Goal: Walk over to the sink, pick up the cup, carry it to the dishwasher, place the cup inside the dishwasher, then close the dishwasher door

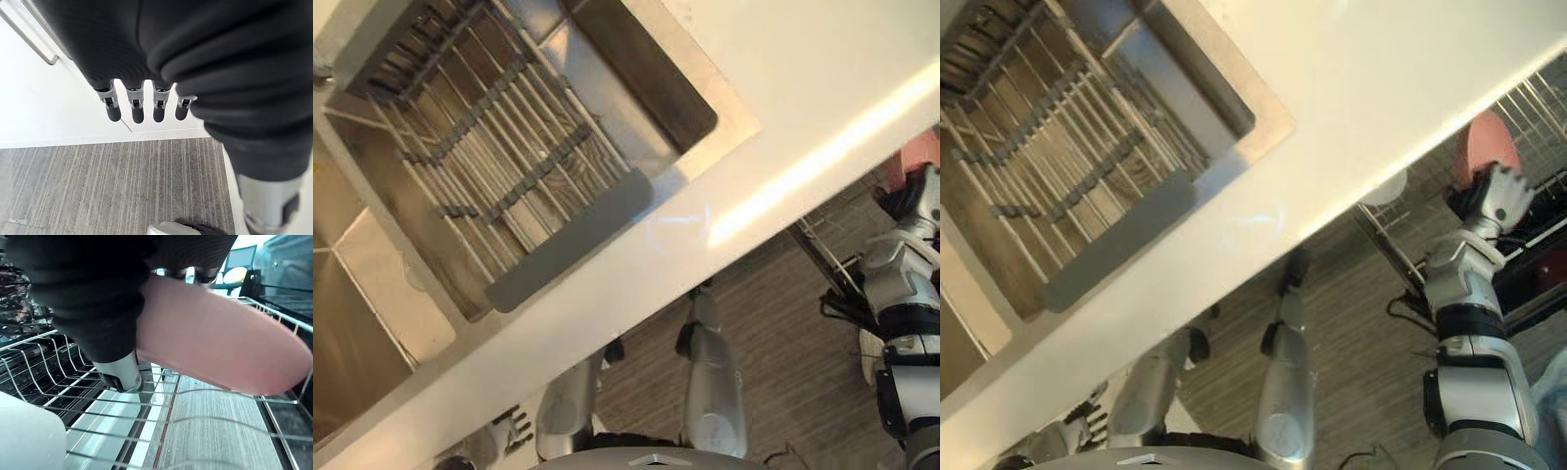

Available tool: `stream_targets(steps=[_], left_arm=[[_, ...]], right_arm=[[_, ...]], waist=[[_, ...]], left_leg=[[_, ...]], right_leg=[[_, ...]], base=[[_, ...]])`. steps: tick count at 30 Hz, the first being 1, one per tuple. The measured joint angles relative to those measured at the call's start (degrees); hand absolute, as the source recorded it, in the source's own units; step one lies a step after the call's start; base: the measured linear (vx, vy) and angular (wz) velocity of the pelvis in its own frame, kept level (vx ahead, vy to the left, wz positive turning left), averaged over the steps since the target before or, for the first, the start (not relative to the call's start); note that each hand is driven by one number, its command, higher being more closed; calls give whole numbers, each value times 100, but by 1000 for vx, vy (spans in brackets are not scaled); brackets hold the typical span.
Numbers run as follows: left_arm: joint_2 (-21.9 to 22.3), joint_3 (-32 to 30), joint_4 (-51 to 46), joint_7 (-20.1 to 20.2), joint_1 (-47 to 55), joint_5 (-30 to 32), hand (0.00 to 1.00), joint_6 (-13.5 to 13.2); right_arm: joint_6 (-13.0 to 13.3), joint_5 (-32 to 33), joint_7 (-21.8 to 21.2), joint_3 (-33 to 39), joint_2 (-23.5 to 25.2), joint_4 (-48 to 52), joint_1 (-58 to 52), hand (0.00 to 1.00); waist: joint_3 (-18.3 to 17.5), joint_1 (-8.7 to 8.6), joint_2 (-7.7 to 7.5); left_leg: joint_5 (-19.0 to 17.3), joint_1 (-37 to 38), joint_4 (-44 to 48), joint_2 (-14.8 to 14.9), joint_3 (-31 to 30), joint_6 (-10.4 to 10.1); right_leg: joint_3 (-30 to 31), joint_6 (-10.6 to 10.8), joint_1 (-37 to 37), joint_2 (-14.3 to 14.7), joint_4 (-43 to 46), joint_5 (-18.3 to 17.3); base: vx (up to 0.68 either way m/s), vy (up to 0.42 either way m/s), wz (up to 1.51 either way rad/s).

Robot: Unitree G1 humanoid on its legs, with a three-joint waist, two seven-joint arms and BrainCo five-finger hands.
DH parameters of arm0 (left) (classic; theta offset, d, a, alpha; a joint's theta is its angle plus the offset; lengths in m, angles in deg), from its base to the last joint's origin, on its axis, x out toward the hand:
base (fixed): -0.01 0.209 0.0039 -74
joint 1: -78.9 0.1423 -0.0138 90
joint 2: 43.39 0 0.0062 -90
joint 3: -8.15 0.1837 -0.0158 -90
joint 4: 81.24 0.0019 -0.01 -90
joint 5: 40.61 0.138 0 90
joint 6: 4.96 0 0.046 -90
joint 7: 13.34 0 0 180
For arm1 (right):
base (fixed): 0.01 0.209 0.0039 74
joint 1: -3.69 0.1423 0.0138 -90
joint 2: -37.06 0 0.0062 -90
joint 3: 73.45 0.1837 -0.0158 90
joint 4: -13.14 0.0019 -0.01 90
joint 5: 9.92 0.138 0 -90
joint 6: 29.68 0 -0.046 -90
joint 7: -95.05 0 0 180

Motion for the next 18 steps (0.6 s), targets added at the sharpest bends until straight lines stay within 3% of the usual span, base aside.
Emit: stream_targets(steps=[6,9,11,12,13,14,15,18], left_arm=[[318,-4,193,5,206,-6,0,17],[433,-1,289,-55,335,-115,0,69],[472,-3,412,-138,346,-133,0,68],[550,-12,531,-149,353,-171,0,101],[553,-52,594,-151,336,-192,0,133],[489,-52,586,-147,332,-217,0,208],[473,-54,573,-131,331,-230,0,218],[475,-36,579,-45,338,-217,0,254]], right_arm=[[100,469,-528,-771,217,148,291,0],[93,712,-605,-875,268,179,444,0],[94,786,-626,-949,277,179,541,0],[100,933,-660,-1020,374,172,705,0],[98,966,-663,-1024,432,170,763,0],[105,1067,-663,-1023,479,157,739,0],[102,1223,-686,-1027,528,96,777,0],[179,1509,-703,-1018,566,211,817,0]], waist=[[32,125,-53],[31,143,-55],[30,159,-59],[18,200,-42],[19,240,-43],[31,244,-102],[26,325,-109],[25,311,-107]], left_leg=[[-1031,-312,1470,127,-564,-74],[-1365,-414,1950,149,-686,-66],[-1427,-427,2023,133,-701,-43],[-1382,-436,1826,273,-681,18],[-1381,-456,1840,346,-577,8],[-1419,-480,1957,269,-600,-56],[-1447,-461,2037,271,-722,-86],[-1471,-472,2036,183,-812,-61]], right_leg=[[741,30,-113,194,0,67],[784,44,-163,243,-1,53],[775,95,-208,241,-4,-59],[605,198,-314,284,38,-464],[488,-111,-499,307,412,-302],[332,-215,-554,230,929,-196],[380,-105,-424,291,683,-108],[540,-133,-322,325,276,133]], base=[[-37,41,-74],[-70,54,-56],[-81,54,-53],[-64,19,-64],[12,23,-54],[93,-3,-32],[124,-17,-28],[8,-20,-25]])
